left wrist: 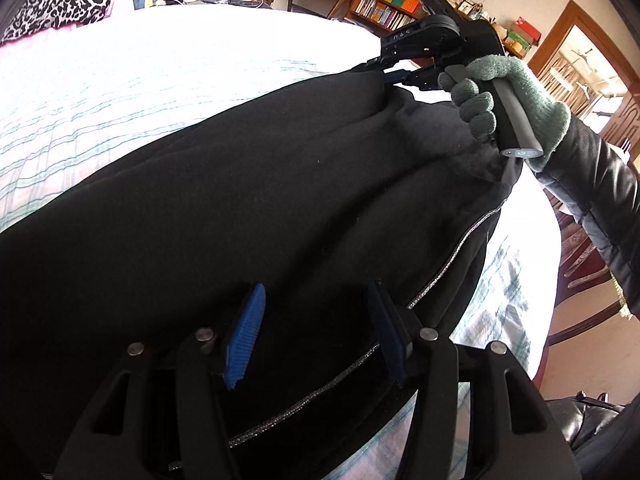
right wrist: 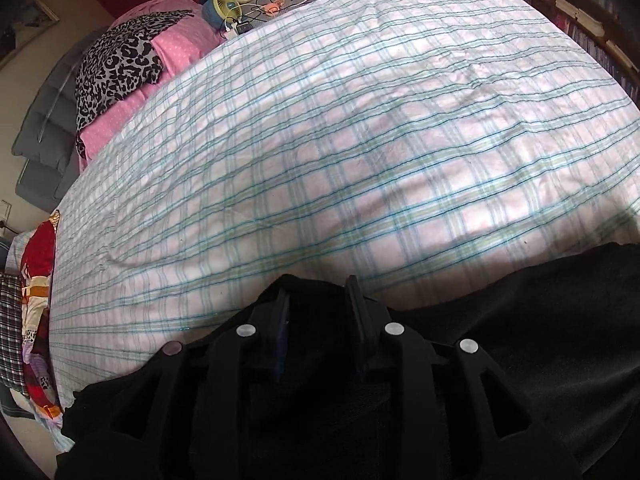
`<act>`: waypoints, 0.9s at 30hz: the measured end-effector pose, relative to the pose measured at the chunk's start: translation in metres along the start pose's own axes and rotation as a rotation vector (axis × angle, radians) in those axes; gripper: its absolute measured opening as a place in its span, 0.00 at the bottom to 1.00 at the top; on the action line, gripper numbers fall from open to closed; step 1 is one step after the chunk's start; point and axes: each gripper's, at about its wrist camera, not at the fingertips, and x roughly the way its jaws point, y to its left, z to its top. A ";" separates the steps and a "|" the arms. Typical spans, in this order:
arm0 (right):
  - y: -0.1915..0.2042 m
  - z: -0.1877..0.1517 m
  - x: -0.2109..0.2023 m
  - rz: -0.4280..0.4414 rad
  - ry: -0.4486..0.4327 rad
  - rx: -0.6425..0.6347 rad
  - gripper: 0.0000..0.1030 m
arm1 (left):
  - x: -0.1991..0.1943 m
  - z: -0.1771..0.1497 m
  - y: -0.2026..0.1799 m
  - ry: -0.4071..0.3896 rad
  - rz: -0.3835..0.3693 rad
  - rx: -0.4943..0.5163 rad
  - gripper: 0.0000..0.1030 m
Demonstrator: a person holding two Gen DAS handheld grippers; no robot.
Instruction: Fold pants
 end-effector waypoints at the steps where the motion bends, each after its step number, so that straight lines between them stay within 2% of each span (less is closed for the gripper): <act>1: -0.003 0.000 -0.003 0.015 -0.001 0.011 0.27 | 0.000 0.001 -0.002 0.003 0.006 0.006 0.53; 8: -0.007 -0.008 -0.019 0.097 -0.045 -0.010 0.27 | 0.001 0.002 -0.005 0.019 0.032 0.019 0.53; 11: -0.006 -0.013 -0.025 0.106 -0.059 -0.045 0.28 | 0.002 0.004 -0.005 0.028 0.039 0.023 0.53; 13: 0.002 -0.020 -0.029 0.043 -0.076 -0.129 0.34 | 0.003 0.005 -0.006 0.031 0.045 0.025 0.53; 14: 0.004 -0.024 -0.033 0.048 -0.088 -0.158 0.34 | 0.003 0.005 -0.005 0.032 0.048 0.027 0.53; 16: -0.004 -0.028 -0.037 0.142 -0.079 -0.117 0.34 | 0.003 0.006 -0.005 0.034 0.053 0.028 0.53; 20: -0.029 -0.030 -0.046 0.276 -0.121 0.022 0.39 | 0.005 0.007 -0.008 0.034 0.063 0.029 0.54; 21: -0.034 -0.030 -0.046 0.282 -0.119 0.051 0.39 | 0.005 0.006 -0.007 0.034 0.064 0.031 0.54; 23: -0.030 -0.031 -0.048 0.186 -0.133 0.002 0.39 | 0.005 0.006 -0.008 0.034 0.065 0.030 0.54; 27: -0.009 -0.041 -0.040 0.106 -0.117 -0.132 0.39 | 0.006 0.006 -0.006 0.033 0.061 0.018 0.54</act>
